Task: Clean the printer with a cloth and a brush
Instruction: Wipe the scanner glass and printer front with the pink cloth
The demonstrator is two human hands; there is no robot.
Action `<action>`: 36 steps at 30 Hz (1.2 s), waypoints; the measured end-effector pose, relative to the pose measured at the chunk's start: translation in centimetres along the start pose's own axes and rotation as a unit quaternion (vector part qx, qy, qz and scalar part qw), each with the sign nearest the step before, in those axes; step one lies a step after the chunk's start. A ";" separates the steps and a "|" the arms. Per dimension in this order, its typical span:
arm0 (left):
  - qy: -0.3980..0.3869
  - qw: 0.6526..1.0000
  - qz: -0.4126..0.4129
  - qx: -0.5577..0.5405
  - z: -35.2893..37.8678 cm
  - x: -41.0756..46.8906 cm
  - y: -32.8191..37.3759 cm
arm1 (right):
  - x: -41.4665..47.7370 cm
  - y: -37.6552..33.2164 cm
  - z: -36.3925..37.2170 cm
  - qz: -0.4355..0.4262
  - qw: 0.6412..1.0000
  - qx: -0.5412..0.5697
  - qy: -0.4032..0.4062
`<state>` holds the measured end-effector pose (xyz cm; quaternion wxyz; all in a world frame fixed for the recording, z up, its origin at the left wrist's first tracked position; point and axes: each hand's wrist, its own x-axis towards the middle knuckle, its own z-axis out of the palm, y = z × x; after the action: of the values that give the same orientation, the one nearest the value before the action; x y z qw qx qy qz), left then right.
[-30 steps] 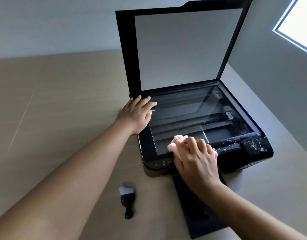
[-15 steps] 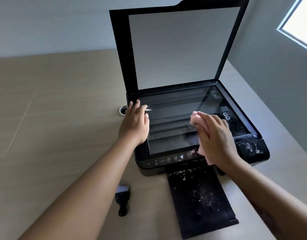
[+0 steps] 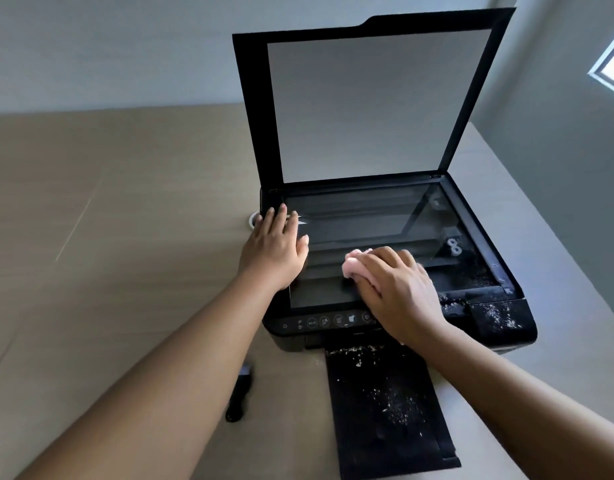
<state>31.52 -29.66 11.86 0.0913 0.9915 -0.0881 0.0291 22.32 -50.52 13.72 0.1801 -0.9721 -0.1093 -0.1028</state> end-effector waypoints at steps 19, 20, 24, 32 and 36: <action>0.023 0.997 -0.069 -0.014 0.5 -0.4 1.4 | -4.4 -1.7 0.7 -0.006 0.997 -0.068 0.040; 0.023 0.997 -0.069 -0.017 0.5 -0.4 1.4 | -4.5 -1.3 0.3 -0.013 0.997 -0.065 0.041; 0.028 0.997 -0.068 -0.021 0.5 -0.5 1.3 | -5.8 0.4 -1.0 -0.038 0.997 -0.067 0.030; 0.027 0.997 -0.069 -0.033 0.7 -0.4 1.2 | -7.4 1.9 -2.3 0.138 0.980 -0.017 0.141; 0.024 0.997 -0.070 -0.038 0.7 -0.4 1.2 | -7.8 0.7 -1.0 0.183 0.975 -0.025 0.120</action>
<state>30.94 -30.91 11.39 0.1323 0.9901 -0.0170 0.0430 14.89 -52.91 12.54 0.1836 -0.9604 0.0952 -0.1868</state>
